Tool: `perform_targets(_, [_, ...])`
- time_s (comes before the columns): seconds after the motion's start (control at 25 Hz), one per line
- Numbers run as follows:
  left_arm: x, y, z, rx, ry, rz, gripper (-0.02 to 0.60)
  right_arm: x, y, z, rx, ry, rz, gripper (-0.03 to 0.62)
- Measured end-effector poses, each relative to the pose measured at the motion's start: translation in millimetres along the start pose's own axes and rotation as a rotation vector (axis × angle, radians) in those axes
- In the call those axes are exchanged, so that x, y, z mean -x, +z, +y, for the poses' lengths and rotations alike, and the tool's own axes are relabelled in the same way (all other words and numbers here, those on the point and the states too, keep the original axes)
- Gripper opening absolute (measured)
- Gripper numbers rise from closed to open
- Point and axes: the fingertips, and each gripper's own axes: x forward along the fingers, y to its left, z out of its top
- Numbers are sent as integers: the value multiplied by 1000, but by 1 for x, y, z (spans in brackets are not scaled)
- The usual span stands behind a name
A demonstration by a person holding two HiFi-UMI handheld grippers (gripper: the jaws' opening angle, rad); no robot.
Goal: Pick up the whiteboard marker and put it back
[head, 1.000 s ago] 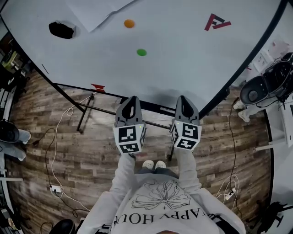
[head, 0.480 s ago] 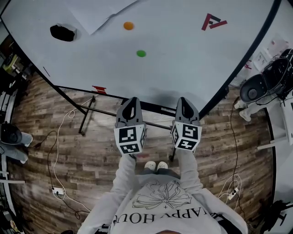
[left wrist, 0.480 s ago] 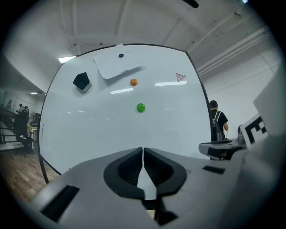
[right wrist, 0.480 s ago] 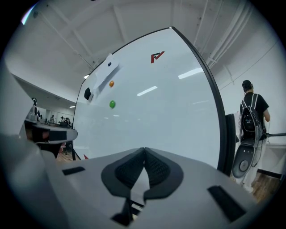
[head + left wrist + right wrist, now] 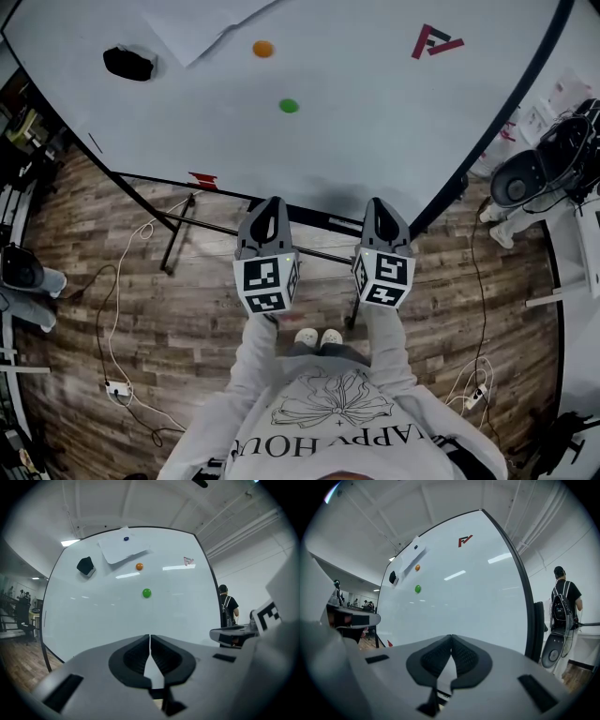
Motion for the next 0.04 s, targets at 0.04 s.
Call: perform_targets(0.04, [0,0,0,-1,0,0,11,0,0,0,1,0,0,3])
